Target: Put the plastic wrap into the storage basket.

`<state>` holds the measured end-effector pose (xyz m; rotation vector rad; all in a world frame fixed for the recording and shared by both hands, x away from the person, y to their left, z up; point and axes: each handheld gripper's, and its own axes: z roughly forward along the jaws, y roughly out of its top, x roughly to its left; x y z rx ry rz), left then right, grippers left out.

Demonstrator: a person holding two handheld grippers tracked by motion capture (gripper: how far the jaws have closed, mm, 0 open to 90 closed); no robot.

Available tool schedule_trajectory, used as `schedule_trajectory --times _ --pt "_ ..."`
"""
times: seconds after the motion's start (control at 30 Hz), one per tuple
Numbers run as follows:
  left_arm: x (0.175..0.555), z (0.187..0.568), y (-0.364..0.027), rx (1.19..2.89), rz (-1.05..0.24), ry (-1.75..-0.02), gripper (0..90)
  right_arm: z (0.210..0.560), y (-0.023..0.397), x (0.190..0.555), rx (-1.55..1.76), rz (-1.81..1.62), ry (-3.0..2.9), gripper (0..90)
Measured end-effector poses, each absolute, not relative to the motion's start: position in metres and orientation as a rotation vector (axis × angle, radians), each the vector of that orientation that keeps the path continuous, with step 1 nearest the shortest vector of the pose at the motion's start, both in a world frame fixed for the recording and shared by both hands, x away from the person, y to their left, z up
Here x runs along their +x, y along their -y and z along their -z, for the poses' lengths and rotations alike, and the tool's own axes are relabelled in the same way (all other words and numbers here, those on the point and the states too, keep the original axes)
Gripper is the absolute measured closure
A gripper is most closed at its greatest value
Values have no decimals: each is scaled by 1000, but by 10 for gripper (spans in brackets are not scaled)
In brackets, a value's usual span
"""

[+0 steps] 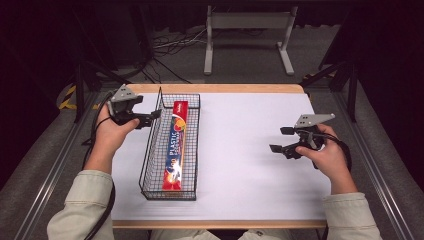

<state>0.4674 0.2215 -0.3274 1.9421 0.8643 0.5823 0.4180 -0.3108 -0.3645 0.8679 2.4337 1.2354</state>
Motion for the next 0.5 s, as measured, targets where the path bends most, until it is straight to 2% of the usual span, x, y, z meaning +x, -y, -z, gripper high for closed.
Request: schedule_trajectory --times 0.07,0.5 --pt "466 336 -233 1937 -610 -862 159 366 311 418 863 -1237 -2431 173" --pt "450 382 -286 1811 -545 -931 150 381 318 424 871 -1286 -2346 180"
